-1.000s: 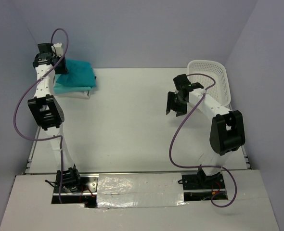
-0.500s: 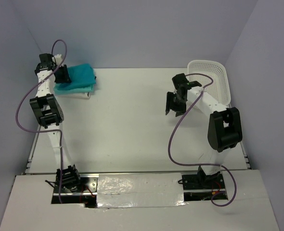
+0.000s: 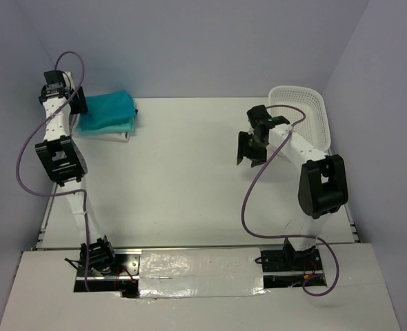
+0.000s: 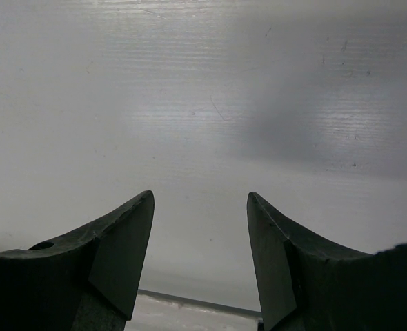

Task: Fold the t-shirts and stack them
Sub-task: Put the neatly folded tshirt into the corner of the board with the left arm

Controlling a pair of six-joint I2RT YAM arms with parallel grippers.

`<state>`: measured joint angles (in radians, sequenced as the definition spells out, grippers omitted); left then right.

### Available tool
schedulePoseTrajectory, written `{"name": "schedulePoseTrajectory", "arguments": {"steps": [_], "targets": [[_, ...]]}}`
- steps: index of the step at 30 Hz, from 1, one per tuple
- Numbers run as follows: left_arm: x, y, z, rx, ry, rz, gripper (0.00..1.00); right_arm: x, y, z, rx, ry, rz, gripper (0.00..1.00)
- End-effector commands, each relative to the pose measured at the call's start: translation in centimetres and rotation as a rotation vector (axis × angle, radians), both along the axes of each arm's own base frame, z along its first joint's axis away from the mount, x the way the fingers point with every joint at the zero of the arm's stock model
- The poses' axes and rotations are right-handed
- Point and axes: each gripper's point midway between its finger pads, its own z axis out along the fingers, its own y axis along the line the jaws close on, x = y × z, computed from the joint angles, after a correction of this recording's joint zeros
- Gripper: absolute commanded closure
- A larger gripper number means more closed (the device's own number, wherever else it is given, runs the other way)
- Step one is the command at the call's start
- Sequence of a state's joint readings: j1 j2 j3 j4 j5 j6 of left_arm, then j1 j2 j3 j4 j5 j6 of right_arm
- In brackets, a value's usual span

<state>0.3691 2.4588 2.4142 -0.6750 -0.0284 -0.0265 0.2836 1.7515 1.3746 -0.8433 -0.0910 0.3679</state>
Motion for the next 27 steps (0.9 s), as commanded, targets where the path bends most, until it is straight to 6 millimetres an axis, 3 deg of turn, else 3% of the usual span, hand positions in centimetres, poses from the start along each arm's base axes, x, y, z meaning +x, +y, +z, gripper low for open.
{"name": "schedulePoseTrajectory", "arguments": {"steps": [1,2,3,5,6,8,9,10,11,12,13,14,15,16,17,18,19,20,21,22,23,24,25,27], "targets": [[-3.0,3.4,6.6,0.102,-0.049,0.101,0.24,0.0,0.0,2.9,0.024,-0.086,0.024,0.36],[-3.0,2.3,6.8,0.089,-0.046,0.026,0.23,-0.1,0.0,3.2,0.025,-0.092,0.029,0.36],[-3.4,1.8,8.7,0.095,-0.074,-0.007,0.23,-0.2,0.0,3.7,0.033,-0.110,0.038,0.35],[-4.5,0.7,9.5,0.083,-0.062,-0.040,0.23,-0.5,0.2,4.1,0.047,-0.121,0.048,0.35],[-5.4,0.0,11.1,0.088,-0.069,-0.064,0.23,-0.9,0.3,4.4,0.064,-0.126,0.057,0.35],[-8.2,-1.0,9.9,0.064,0.031,-0.086,0.28,-1.4,0.4,4.7,0.080,-0.139,0.060,0.35],[-9.8,-2.0,11.4,0.074,0.030,-0.134,0.30,-2.4,0.2,4.7,0.088,-0.146,0.062,0.35],[-12.0,-3.3,8.6,0.030,0.117,-0.166,0.32,-2.5,0.5,5.0,0.108,-0.172,0.069,0.34],[-13.3,-4.0,8.5,0.027,0.127,-0.190,0.33,-3.0,0.6,5.1,0.121,-0.178,0.073,0.34],[-15.3,-5.0,11.2,0.068,0.080,-0.220,0.33,-4.2,0.4,5.0,0.132,-0.190,0.077,0.34],[-16.7,-5.6,11.6,0.080,0.071,-0.237,0.33,-4.4,0.5,5.2,0.146,-0.213,0.084,0.34],[-18.8,-6.3,8.7,0.071,0.133,-0.268,0.32,-5.1,0.4,6.0,0.163,-0.248,0.088,0.34],[-20.7,-7.3,10.6,0.107,0.086,-0.287,0.31,-6.2,0.2,4.7,0.162,-0.224,0.085,0.34],[-23.2,-8.3,7.9,0.082,0.149,-0.308,0.31,-6.4,0.3,4.8,0.176,-0.245,0.083,0.34],[-25.1,-8.9,8.8,0.124,0.138,-0.332,0.30,-7.1,0.3,5.5,0.204,-0.272,0.081,0.34],[-26.5,-9.3,7.6,0.123,0.169,-0.341,0.31,-8.1,0.2,4.3,0.206,-0.251,0.074,0.34],[-29.3,-9.6,4.2,0.113,0.264,-0.336,0.31,-8.4,0.3,4.4,0.223,-0.269,0.068,0.34],[-30.8,-9.8,4.2,0.151,0.260,-0.338,0.31,-9.0,0.2,4.9,0.244,-0.297,0.061,0.34],[-31.9,-9.9,3.0,0.160,0.280,-0.337,0.31,-10.0,0.1,3.7,0.248,-0.281,0.056,0.34],[-34.1,-10.8,0.0,0.128,0.342,-0.347,0.31,-10.2,0.1,3.9,0.262,-0.306,0.057,0.34],[-35.1,-11.2,-0.1,0.147,0.325,-0.356,0.31,-10.7,0.1,4.6,0.282,-0.350,0.058,0.34],[-36.8,-11.7,-2.3,0.131,0.371,-0.360,0.30,-11.4,0.3,3.9,0.304,-0.353,0.063,0.34],[-37.7,-11.6,-2.9,0.147,0.388,-0.346,0.30,-11.8,0.3,4.8,0.326,-0.403,0.074,0.33],[-38.8,-12.0,-3.4,0.158,0.377,-0.342,0.30,-12.5,0.2,4.3,0.334,-0.416,0.075,0.33]]}}
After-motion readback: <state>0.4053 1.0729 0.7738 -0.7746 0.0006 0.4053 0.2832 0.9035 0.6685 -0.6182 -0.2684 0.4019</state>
